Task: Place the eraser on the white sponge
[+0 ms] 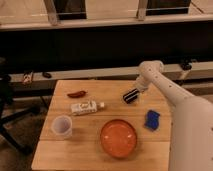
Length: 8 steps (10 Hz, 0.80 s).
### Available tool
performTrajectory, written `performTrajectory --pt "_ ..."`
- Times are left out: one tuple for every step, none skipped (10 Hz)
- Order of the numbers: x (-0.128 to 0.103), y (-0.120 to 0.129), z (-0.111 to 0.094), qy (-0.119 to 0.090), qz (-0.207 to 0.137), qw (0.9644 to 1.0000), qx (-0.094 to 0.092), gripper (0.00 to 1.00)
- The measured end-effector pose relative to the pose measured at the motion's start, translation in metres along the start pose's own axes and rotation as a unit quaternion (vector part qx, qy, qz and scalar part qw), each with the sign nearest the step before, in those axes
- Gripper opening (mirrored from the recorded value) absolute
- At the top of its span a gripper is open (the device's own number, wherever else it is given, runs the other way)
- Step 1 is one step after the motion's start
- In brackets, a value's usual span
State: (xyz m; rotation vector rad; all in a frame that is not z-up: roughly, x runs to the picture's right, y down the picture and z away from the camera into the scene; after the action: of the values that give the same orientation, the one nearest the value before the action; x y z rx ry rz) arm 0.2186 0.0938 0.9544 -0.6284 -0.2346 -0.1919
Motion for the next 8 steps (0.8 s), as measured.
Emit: performTrajectory --pt "0.0008 0.0008 0.0022 -0.002 0.002 1.0 -0.002 0.8" --pt "0.0006 0.0003 0.0043 -0.004 0.002 1.0 -0.004 0.8" --pt "-0.0009 -0.0002 0.0065 -0.006 0.002 1.0 -0.005 0.8" --pt "-0.0016 -0.0015 0.007 -0.007 0.003 1.0 -0.006 0.8" --pt "-0.003 -0.0019 0.0086 -0.008 0.004 0.9999 -0.009 0.8" --pt "-0.0039 -0.0031 0.0094 -0.009 0.004 0.9999 -0.009 0.8" --pt "-0.0029 -0.0032 0.0107 -0.008 0.006 0.9999 -0.01 0.8" --pt "-0.0032 -0.0044 0.012 -0.009 0.006 0.9999 -0.01 0.8"
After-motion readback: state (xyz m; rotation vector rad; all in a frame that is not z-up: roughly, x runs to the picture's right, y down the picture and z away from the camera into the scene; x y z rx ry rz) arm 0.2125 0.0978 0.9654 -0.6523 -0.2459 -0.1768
